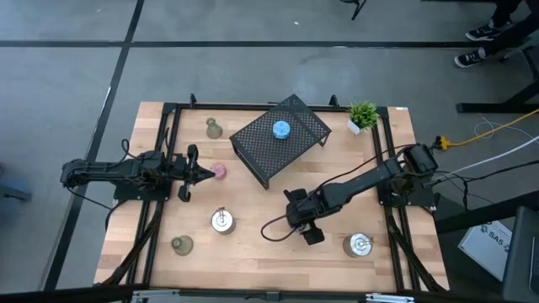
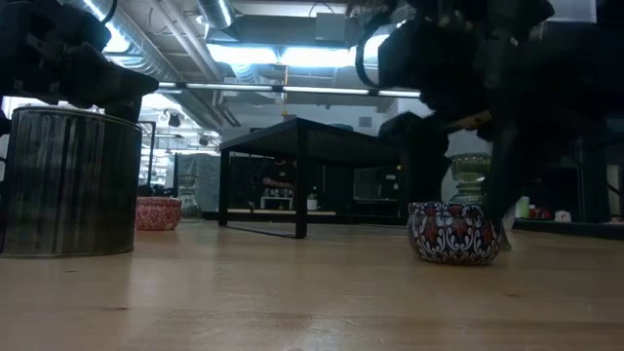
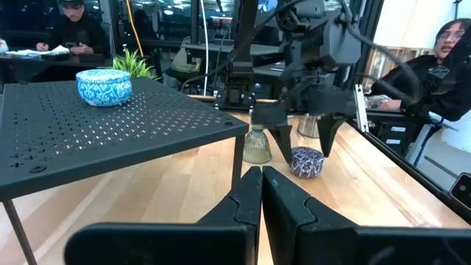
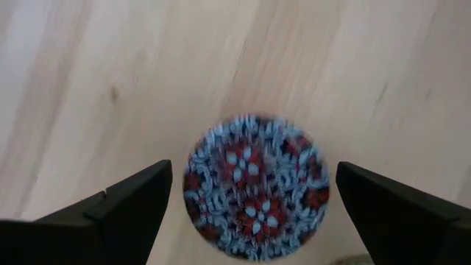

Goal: Pick & Place candle stick holders
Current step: Put the red small scented candle on the shelf aligned with the light blue small scented candle

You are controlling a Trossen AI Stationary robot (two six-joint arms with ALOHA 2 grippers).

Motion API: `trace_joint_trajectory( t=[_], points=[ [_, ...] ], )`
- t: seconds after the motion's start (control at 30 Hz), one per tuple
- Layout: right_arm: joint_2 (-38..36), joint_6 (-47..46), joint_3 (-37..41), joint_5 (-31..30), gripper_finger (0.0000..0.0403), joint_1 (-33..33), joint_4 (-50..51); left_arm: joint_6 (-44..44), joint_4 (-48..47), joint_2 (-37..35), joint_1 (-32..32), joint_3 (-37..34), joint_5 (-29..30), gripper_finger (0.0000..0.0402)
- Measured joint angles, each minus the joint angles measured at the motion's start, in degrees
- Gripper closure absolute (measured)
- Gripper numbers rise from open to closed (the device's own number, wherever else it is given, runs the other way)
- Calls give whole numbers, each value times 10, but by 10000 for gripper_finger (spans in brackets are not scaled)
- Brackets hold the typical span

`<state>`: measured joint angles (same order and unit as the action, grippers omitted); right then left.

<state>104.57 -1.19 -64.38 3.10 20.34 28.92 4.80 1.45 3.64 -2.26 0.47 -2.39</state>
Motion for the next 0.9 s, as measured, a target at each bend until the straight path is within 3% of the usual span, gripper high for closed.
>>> trace_joint_trajectory(
  t=[0.2, 0.9],
  points=[
    [28, -6, 0, 5, 17, 3, -3, 0, -2, 0, 0, 0, 0, 394],
    [5, -14, -7, -16, 18, 3, -1, 0, -2, 0, 0, 0, 0, 394]
  ],
)
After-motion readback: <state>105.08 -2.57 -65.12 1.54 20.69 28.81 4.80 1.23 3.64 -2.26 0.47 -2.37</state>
